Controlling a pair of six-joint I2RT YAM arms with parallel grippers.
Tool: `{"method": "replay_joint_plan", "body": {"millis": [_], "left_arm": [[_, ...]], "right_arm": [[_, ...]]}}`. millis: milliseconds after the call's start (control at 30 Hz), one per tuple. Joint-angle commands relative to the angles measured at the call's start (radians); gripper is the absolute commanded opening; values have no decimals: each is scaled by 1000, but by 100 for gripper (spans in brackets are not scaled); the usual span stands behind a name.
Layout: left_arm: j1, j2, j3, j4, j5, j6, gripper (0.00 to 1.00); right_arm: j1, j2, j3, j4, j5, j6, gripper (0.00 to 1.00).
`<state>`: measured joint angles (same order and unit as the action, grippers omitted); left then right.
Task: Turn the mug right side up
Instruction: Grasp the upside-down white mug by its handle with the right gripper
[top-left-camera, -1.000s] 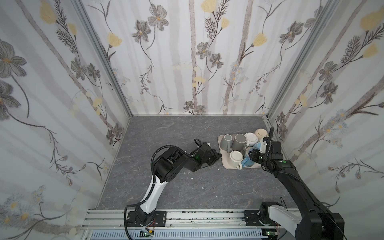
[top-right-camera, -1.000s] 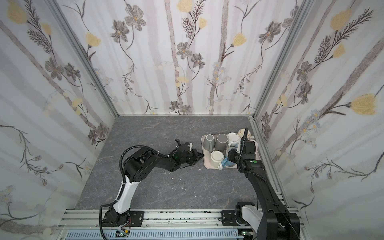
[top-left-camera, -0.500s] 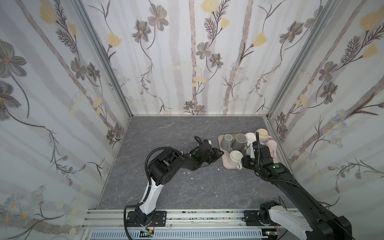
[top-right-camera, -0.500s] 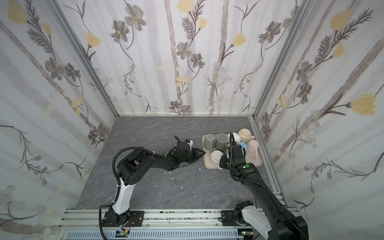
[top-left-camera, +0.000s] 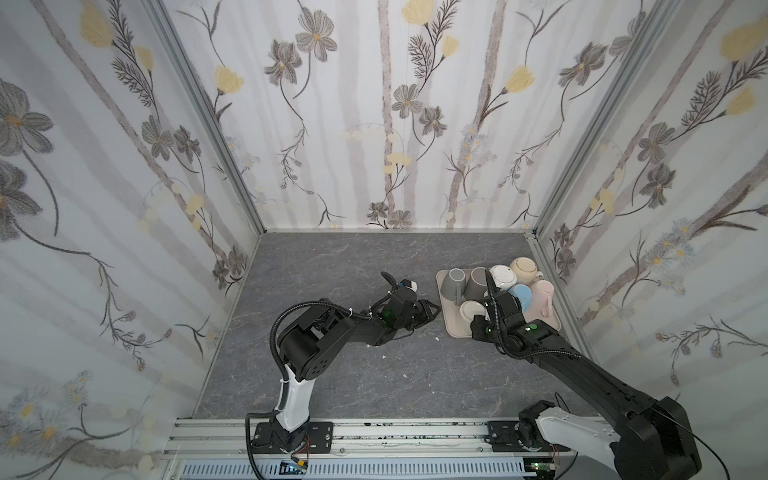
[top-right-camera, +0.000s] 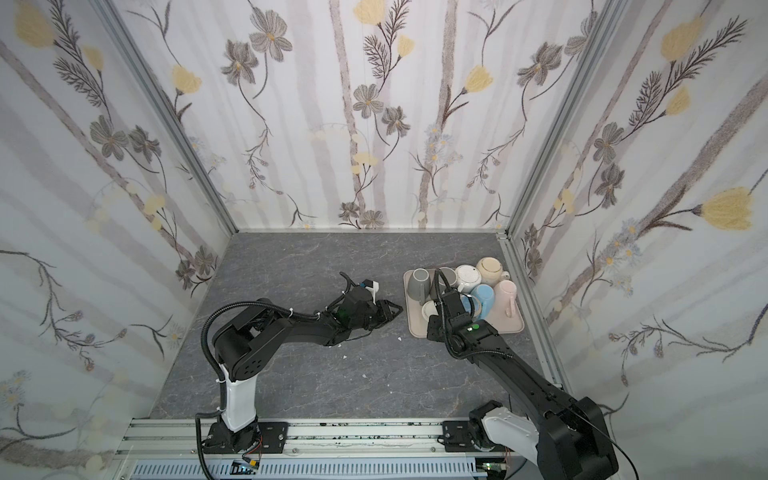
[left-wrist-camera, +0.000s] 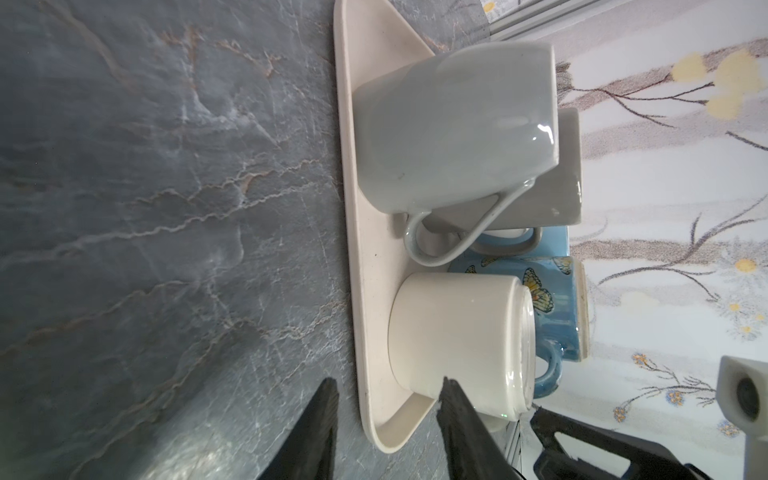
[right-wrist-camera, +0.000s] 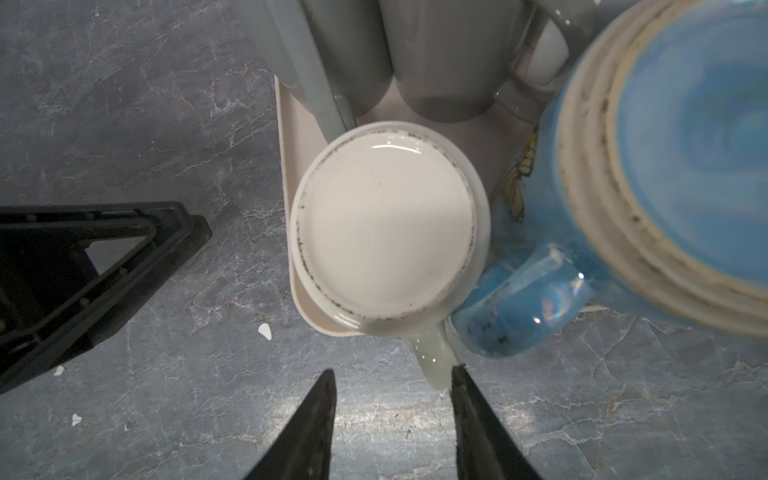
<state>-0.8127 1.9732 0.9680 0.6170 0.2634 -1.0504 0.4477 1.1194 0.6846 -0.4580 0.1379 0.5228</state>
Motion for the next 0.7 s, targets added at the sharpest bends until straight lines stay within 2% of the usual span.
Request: {"method": "replay_joint_plan", "body": {"millis": [0,200,467,667], "left_arm": [[0,-18,-19,30,0,15,41],[11,-33,-44,41,5,16,41],[20,-47,-57,45,8,21,42],[21,-68,-67,37,3,27,42]], "right_arm": [[2,23,4,2,57,-1,49],[1,69,-3,42,18,-18,49],[2,100,13,103,-49,-15,31],[2,168,34,101,-34,-20,37]]}}
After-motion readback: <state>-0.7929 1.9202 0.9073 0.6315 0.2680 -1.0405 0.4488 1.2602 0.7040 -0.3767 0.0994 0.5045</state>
